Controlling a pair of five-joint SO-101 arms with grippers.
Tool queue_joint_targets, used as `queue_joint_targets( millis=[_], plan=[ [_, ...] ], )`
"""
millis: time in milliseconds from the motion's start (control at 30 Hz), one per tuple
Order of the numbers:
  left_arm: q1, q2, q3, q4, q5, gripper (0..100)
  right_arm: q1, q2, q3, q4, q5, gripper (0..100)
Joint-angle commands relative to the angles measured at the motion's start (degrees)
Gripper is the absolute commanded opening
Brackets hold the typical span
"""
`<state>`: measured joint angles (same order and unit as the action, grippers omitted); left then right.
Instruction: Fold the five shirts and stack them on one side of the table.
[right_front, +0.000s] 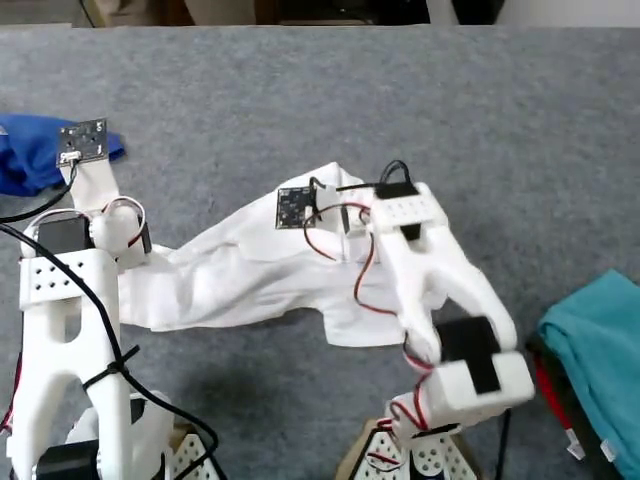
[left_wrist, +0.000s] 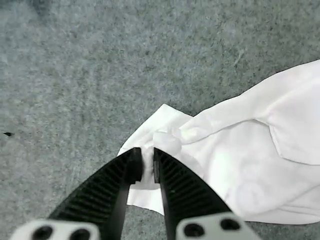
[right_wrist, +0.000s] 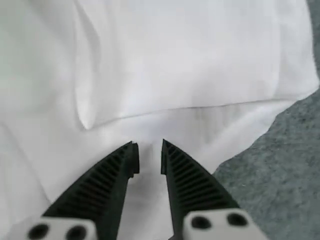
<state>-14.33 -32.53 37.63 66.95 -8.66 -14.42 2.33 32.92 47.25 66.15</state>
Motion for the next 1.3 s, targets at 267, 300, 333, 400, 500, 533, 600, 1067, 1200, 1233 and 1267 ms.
queue_joint_targets(
  millis=[267, 300, 333, 400, 500, 533, 600, 1067, 1200, 1233, 1267],
  plan=[
    [0.09, -1.1, 0.26, -0.88, 0.09, 2, -3.3, -12.44, 9.71, -5.27, 0.53, 9.8],
    [0.09, -1.1, 0.35, -0.88, 0.09, 2, -3.38, -12.35, 9.8, -6.33, 0.53, 9.8],
    [0.18, -1.1, 0.35, -0.88, 0.18, 2, -3.47, -12.0, 9.89, -7.03, 0.53, 9.8],
    [0.18, -1.1, 0.35, -0.88, 0.18, 2, -3.47, -10.59, 9.8, -7.38, 0.53, 9.9],
    [0.18, -1.1, 0.35, -0.88, 0.18, 2, -3.47, -8.84, 10.07, -7.47, 0.53, 12.2],
    [0.18, -1.1, 0.35, -0.88, 0.18, 2, -3.47, -8.4, 10.07, -7.47, 0.53, 13.1],
    [0.18, -1.1, 0.26, -0.88, 0.18, 2, -3.56, -8.22, 9.8, -7.47, 0.53, 13.3],
    [0.18, -1.1, 0.26, -0.88, 0.18, 2, -6.55, -7.78, 13.41, -7.82, 0.79, 13.3],
    [0.18, -1.1, 0.26, -0.88, 0.18, 2, -6.02, -8.13, 13.93, -7.3, 0.79, 13.3],
    [0.18, -1.1, 0.18, -0.88, 0.18, 2, -5.93, -8.13, 14.11, -7.3, 0.79, 13.3],
    [0.18, -1.1, 0.18, -0.88, 0.09, 2, -5.93, -8.13, 14.46, -7.3, 0.79, 13.3]
  ],
)
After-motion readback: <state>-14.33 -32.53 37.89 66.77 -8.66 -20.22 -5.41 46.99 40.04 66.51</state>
